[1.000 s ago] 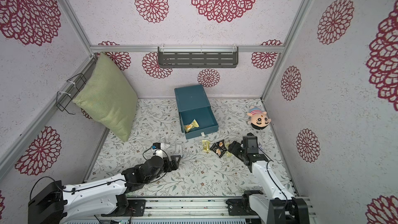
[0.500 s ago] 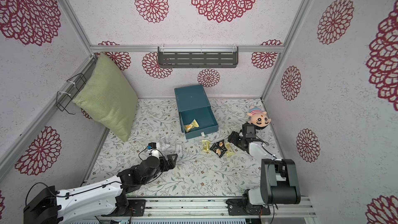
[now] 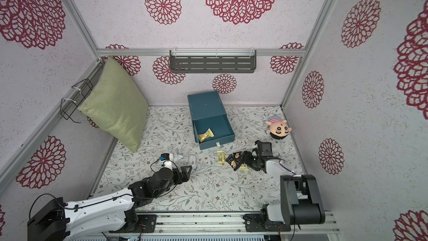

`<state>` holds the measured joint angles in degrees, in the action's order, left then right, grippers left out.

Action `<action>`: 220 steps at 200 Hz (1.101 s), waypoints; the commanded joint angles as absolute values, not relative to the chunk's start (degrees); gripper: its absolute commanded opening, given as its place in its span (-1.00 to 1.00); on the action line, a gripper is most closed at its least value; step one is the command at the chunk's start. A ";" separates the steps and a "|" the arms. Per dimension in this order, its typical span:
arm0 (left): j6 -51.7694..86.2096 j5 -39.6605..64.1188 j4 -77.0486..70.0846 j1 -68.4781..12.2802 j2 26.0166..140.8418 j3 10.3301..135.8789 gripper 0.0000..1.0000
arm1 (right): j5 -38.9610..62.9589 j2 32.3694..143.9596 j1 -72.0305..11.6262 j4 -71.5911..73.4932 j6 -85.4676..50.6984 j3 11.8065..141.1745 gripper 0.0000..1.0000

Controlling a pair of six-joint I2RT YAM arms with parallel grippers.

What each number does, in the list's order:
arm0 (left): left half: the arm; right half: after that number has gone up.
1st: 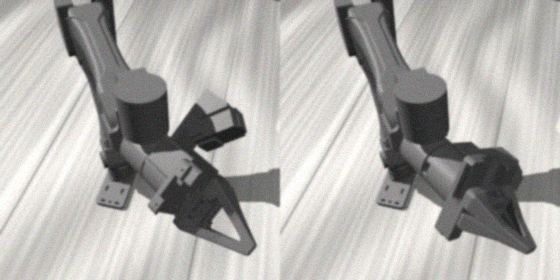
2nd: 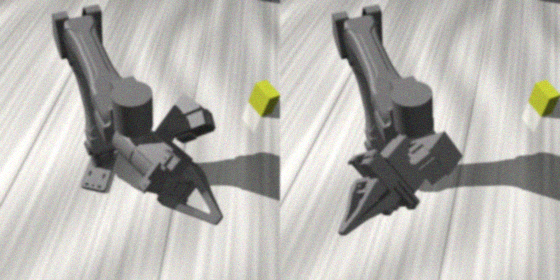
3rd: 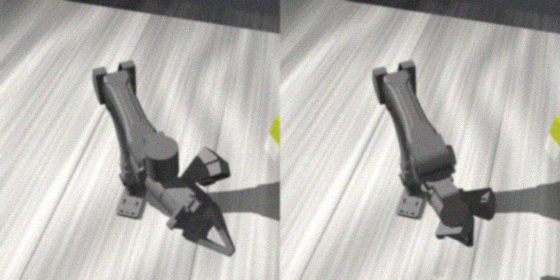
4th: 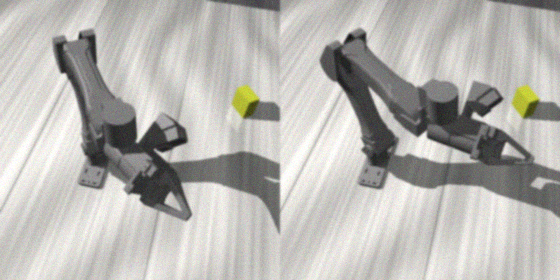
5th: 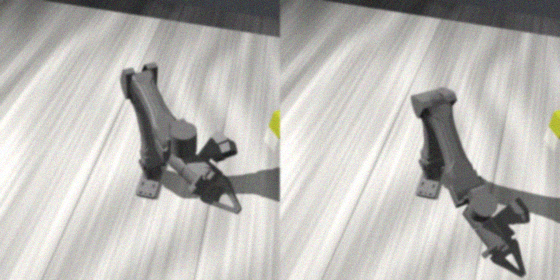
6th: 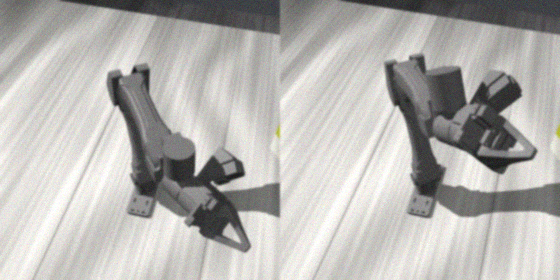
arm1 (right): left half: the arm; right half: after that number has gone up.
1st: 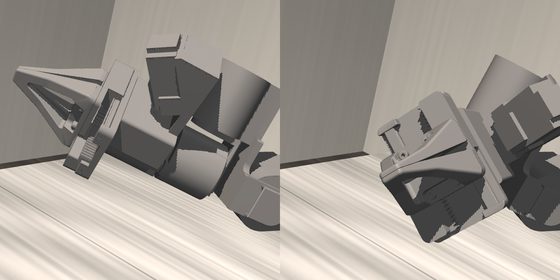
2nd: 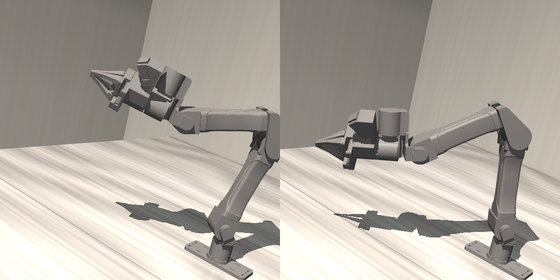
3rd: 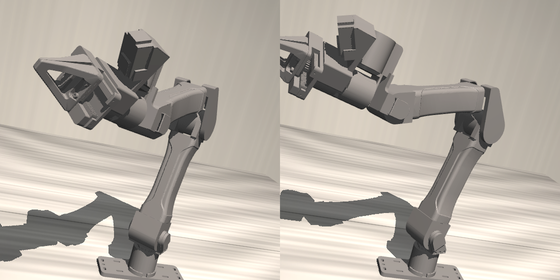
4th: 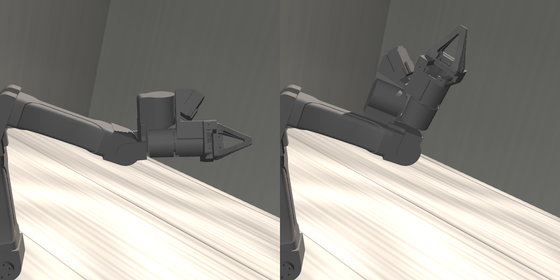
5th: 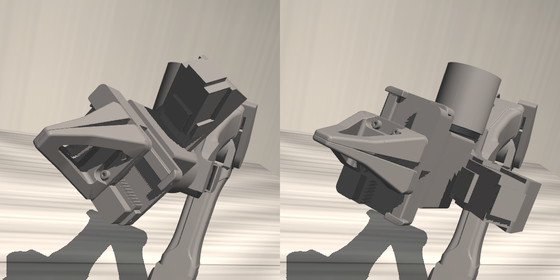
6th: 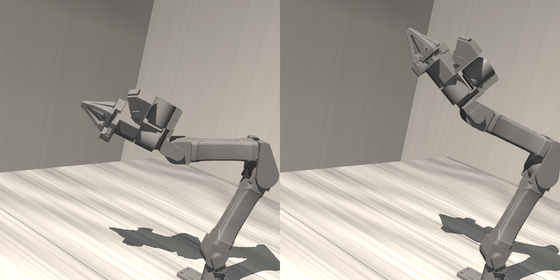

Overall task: Place the cookies into the drawer by color
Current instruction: Move the cookie to the center of the board, then pick up the cookie at the center of the board.

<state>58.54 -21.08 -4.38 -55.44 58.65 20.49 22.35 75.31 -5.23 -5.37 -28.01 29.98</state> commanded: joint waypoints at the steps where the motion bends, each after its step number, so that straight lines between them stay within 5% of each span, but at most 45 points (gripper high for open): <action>1: 57.58 -20.28 -6.90 -54.84 59.58 20.26 0.95 | 26.25 67.50 -8.02 -6.95 -29.96 26.43 0.34; 71: 57.09 -19.82 -7.56 -54.80 61.64 21.09 0.95 | 15.73 49.15 -14.24 -18.96 -34.37 24.27 0.23; 103: 57.13 -19.82 -7.58 -54.76 61.45 21.03 0.95 | 11.23 54.35 -12.48 -15.93 -34.69 27.06 0.10; 159: 57.20 -20.04 -6.35 -54.71 59.15 20.87 0.95 | 18.60 71.09 -0.67 -5.57 -26.61 31.77 0.02; 220: 57.22 -20.13 -5.06 -54.67 58.73 21.08 0.95 | 27.55 84.64 3.24 0.23 -25.43 34.35 -0.04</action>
